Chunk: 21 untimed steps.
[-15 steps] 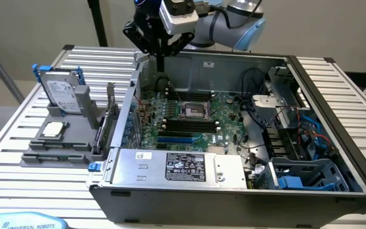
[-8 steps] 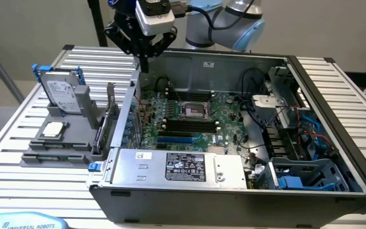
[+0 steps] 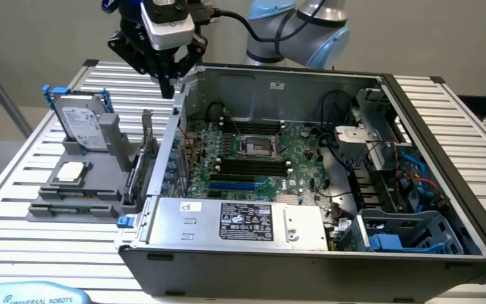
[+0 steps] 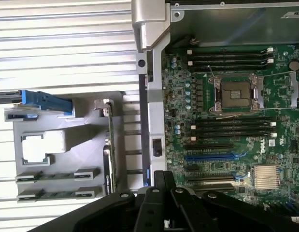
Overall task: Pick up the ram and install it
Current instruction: 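Reach for the ram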
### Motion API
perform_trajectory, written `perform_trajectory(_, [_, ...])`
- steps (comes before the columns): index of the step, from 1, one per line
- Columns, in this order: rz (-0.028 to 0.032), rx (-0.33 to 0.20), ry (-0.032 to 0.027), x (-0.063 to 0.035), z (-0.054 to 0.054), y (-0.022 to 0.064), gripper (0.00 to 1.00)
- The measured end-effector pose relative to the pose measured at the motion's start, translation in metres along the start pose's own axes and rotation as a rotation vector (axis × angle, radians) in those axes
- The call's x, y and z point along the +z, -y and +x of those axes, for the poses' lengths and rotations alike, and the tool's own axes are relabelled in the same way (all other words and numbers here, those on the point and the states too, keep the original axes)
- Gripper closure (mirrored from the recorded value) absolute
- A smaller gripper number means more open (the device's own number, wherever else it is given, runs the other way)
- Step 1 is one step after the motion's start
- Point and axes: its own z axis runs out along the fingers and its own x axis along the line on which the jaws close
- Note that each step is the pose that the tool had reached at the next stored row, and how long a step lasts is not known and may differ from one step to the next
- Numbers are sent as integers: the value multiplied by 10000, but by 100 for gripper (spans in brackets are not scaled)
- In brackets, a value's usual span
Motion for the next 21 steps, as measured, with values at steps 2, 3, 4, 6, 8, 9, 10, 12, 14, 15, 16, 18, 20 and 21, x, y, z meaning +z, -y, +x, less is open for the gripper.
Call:
perform_trajectory(2, [0,-1,0,-1,88,28,89])
perform_trajectory(3, [1,-1,0,-1,132,41,89])
perform_trajectory(4, [0,0,0,-1,180,56,89])
perform_trajectory(6, [0,0,0,0,269,83,89])
perform_trajectory(8, [1,-1,-1,0,358,110,89])
perform_trajectory(9, [0,-1,0,1,401,124,89])
perform_trajectory(10, [0,0,-1,1,447,138,89])
perform_trajectory(12, [0,-1,-1,1,535,166,89])
perform_trajectory(14, [0,-1,0,2,624,196,89])
perform_trajectory(15, [1,-1,-1,2,669,211,89])
perform_trajectory(16, [0,0,-1,2,714,225,89])
perform_trajectory(18, [1,0,-1,3,805,255,89])
perform_trajectory(20, [0,-1,0,4,893,285,89])
perform_trajectory(21, [0,-1,0,5,936,299,89])
